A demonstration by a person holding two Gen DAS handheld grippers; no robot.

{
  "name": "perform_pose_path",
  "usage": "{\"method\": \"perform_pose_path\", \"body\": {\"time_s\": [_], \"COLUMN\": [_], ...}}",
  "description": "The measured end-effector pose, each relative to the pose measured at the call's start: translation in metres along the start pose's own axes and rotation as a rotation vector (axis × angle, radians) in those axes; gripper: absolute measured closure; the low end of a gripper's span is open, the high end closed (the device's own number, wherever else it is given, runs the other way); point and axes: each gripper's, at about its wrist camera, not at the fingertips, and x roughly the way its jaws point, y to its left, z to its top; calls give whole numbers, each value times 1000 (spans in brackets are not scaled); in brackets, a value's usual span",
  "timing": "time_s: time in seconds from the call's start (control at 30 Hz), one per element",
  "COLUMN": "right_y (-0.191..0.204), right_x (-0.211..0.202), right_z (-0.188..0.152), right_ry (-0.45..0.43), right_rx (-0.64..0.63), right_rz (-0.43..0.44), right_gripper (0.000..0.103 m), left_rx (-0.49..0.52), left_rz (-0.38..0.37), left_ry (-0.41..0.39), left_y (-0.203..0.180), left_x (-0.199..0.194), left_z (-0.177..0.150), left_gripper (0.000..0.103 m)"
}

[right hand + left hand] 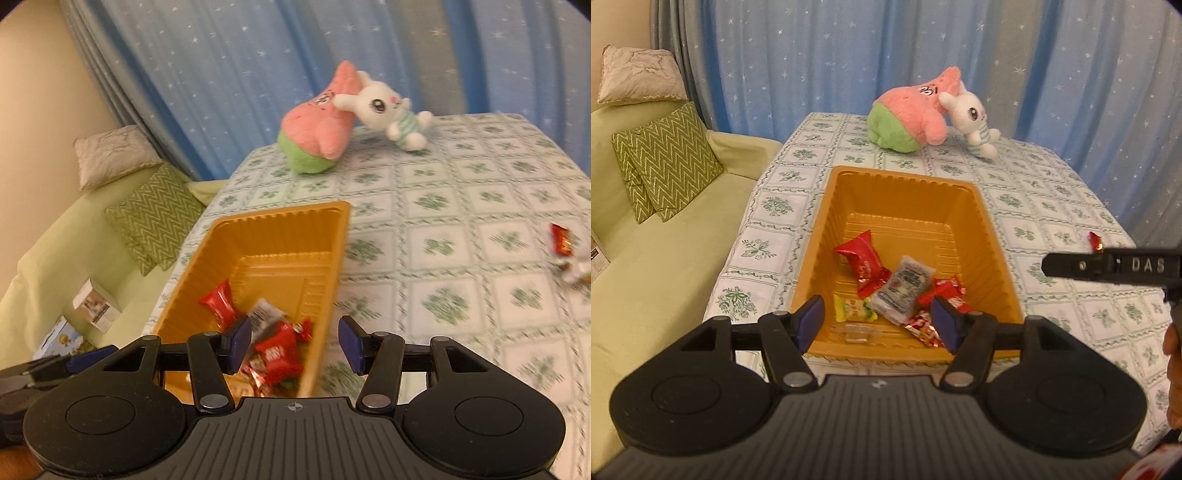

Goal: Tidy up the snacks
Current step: 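Lower the clear packet into the tray and open the left gripper while the right gripper releases the red packet, then move both grippers away from the tray toward the last candies on the cloth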

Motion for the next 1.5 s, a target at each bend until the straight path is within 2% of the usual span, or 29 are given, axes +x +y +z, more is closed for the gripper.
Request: {"method": "perform_pose_path", "body": {"time_s": [0.27, 0.67, 0.9, 1.5], "right_y": [-4, -16, -34, -100], "right_x": [-53, -119, -149, -198], "right_z": [-22, -46, -53, -61], "right_ry": [-12, -59, -85, -138], "right_rx": [-6, -32, -26, 78], "right_rz": [-61, -143, -189, -296], "right_gripper": [50, 50, 50, 48], "left_rx": [0, 8, 28, 106], "left_rz": [-24, -60, -81, -173], "left_ry": [-26, -59, -64, -42], "left_y": [-28, -70, -93, -160], "left_x": [-39, -80, -88, -77], "left_z": [-7, -15, -19, -18], "left_gripper": [31, 23, 19, 19]}}
